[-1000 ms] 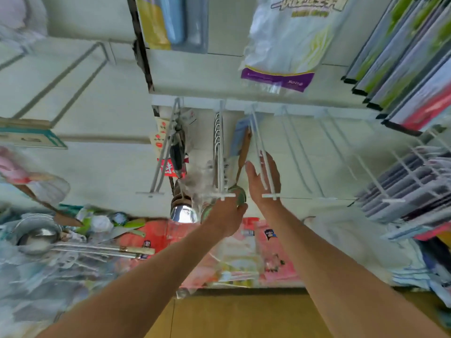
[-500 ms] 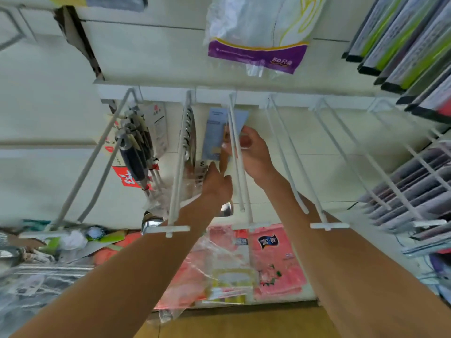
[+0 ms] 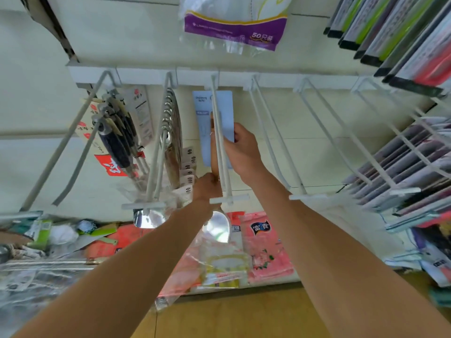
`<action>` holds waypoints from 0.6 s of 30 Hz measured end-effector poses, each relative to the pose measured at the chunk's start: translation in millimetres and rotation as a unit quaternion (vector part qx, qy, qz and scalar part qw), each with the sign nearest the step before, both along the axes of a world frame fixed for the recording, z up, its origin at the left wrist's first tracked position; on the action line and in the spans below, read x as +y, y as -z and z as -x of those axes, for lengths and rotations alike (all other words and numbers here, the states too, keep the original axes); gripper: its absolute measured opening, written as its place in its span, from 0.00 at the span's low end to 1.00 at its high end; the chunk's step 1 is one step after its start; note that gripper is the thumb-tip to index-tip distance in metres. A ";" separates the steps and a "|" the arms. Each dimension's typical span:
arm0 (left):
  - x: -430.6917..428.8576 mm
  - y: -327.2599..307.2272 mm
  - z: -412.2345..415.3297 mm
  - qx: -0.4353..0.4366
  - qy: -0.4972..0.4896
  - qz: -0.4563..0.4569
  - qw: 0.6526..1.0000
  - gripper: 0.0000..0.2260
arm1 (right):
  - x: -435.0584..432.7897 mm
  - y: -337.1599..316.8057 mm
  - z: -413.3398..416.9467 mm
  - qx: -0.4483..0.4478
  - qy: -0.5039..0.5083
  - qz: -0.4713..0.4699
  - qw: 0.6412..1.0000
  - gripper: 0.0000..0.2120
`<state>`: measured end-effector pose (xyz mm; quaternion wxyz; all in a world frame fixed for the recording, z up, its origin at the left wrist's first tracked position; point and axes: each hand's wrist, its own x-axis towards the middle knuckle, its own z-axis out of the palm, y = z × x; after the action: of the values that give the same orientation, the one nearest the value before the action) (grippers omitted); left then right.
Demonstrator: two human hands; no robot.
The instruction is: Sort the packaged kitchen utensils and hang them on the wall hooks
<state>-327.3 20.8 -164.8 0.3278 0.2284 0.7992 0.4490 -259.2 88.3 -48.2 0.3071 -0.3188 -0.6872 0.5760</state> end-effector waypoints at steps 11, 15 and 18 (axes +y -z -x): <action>-76.8 -33.6 -56.3 -0.072 0.038 -0.067 0.994 0.06 | -42.5 -15.9 -53.7 0.004 -0.060 0.058 0.997 0.09; -104.9 -38.0 -64.5 -0.109 0.075 -0.054 0.990 0.07 | -67.8 -20.6 -76.2 -0.014 -0.062 0.043 0.997 0.08; -129.8 -46.3 -72.9 -0.157 0.069 -0.093 0.981 0.07 | -86.8 -24.0 -92.8 0.006 -0.076 0.043 0.996 0.05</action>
<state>-254.4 -109.0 -118.5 0.4568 0.2389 0.6748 0.5281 -166.4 1.5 -24.2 0.2524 -0.2753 -0.6821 0.6287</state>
